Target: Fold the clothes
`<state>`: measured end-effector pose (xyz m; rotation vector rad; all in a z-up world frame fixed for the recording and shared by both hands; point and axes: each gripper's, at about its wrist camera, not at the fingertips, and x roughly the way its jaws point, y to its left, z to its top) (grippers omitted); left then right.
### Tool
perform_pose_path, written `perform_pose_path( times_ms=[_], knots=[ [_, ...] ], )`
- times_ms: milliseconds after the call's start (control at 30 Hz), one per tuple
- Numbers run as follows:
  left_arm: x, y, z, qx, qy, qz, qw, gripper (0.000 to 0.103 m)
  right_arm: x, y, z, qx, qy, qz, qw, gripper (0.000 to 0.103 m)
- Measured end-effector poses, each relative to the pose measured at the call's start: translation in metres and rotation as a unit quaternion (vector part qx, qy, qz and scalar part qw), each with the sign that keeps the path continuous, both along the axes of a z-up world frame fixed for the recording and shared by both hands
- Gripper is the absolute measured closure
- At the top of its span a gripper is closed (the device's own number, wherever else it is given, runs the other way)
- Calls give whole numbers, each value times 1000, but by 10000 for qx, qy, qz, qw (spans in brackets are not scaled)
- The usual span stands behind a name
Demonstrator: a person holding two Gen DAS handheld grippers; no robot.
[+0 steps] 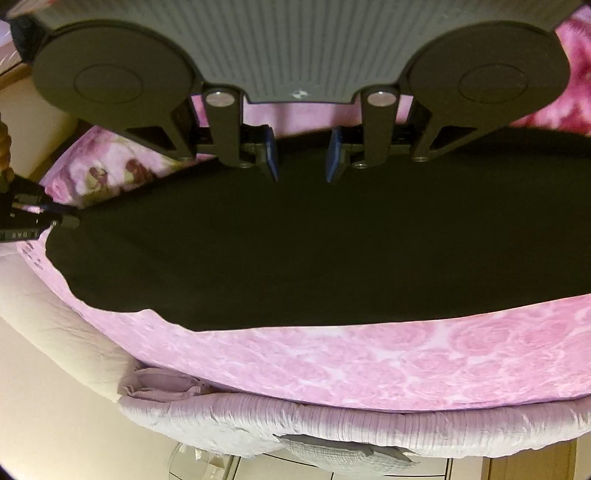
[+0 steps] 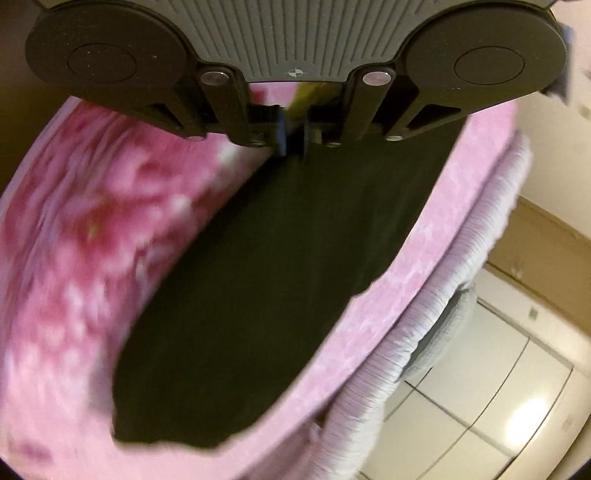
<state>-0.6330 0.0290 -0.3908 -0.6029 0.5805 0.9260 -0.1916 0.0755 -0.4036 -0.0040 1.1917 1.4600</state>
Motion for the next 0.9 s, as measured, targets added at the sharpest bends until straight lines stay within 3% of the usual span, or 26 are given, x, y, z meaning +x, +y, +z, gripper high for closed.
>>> perform_pose_path(
  times_ms=[100, 200, 267, 400, 500, 633, 900],
  knots=[
    [-21, -8, 8, -106, -148, 306, 9994, 80, 6, 1, 6, 173, 120, -110, 9997, 92],
    [-52, -6, 8, -419, -833, 883, 9917, 80, 16, -10, 2, 143, 404, -181, 9989, 92],
    [-73, 1, 4, -733, -1493, 1449, 9754, 80, 12, -4, 1, 111, 490, -239, 9985, 92],
    [-104, 12, -11, -1229, -2605, 2367, 9279, 77, 10, 1, 9, 96, 574, -293, 9979, 92],
    [-114, 17, -23, -1539, -2958, 2742, 9020, 77, 14, -5, 11, 79, 612, -302, 9976, 92],
    [-121, 18, -32, -1803, -3217, 3001, 8798, 77, 19, -12, 10, 12, 664, -324, 9973, 92],
    [-127, 19, -35, -1898, -3211, 3219, 8702, 75, 22, -14, 6, -65, 721, -350, 9968, 92]
  ],
)
